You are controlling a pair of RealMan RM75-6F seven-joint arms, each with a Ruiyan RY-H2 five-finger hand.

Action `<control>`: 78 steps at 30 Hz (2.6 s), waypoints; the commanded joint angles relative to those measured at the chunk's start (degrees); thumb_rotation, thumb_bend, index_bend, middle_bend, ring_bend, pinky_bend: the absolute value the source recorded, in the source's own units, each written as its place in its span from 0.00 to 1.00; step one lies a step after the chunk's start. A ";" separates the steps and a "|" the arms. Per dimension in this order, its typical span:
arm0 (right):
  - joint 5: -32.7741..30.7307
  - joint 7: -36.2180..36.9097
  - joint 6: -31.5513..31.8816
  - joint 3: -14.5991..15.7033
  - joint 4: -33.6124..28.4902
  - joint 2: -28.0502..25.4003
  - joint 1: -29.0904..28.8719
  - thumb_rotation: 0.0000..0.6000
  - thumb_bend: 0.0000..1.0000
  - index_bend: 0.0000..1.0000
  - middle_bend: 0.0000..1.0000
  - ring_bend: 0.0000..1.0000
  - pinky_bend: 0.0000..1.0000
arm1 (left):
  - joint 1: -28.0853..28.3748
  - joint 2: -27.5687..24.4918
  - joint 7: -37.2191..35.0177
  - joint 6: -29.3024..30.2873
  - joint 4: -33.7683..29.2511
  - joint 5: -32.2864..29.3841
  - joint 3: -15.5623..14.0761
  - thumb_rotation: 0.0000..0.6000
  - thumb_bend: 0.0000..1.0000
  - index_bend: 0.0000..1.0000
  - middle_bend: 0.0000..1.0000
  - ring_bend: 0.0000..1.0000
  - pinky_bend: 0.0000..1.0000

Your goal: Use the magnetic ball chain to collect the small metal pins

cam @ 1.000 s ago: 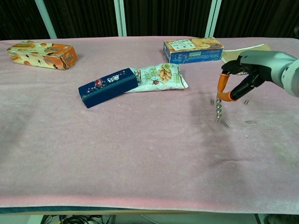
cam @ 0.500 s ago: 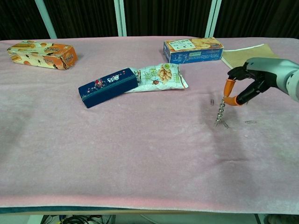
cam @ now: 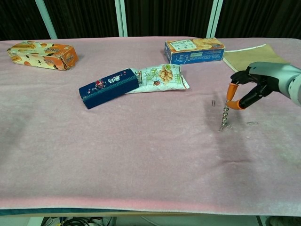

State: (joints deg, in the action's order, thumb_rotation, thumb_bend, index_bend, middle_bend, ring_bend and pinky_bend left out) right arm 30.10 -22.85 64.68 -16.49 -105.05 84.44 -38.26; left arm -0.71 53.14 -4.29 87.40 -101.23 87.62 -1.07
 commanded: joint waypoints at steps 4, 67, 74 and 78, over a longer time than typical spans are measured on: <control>0.28 0.26 0.13 -0.34 -0.19 -0.10 -0.32 1.00 0.37 0.60 0.00 0.02 0.20 | -0.06 0.00 -0.01 0.14 0.03 0.00 0.04 1.00 0.22 0.07 0.02 0.00 0.00; -6.06 3.97 -9.61 -4.41 18.75 4.13 -8.86 1.00 0.37 0.60 0.00 0.02 0.20 | 0.50 0.82 3.38 -1.83 -0.66 -4.93 1.64 1.00 0.22 0.07 0.01 0.00 0.00; -5.64 4.64 -9.42 -4.23 18.51 3.89 -8.54 1.00 0.37 0.60 0.00 0.02 0.20 | 0.53 0.80 3.44 -1.90 -0.63 -4.77 1.58 1.00 0.22 0.07 0.01 0.00 0.00; -4.78 5.32 -9.14 -4.76 17.10 2.61 -8.22 1.00 0.38 0.60 0.00 0.02 0.20 | 0.47 0.81 3.49 -1.78 -0.62 -4.78 1.60 1.00 0.22 0.07 0.01 0.00 0.00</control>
State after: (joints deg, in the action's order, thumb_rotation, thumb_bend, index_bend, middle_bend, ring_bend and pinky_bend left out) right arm 25.01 -17.75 55.44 -21.07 -87.55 87.45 -46.63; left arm -0.24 53.95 -0.80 85.61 -101.85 82.83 0.53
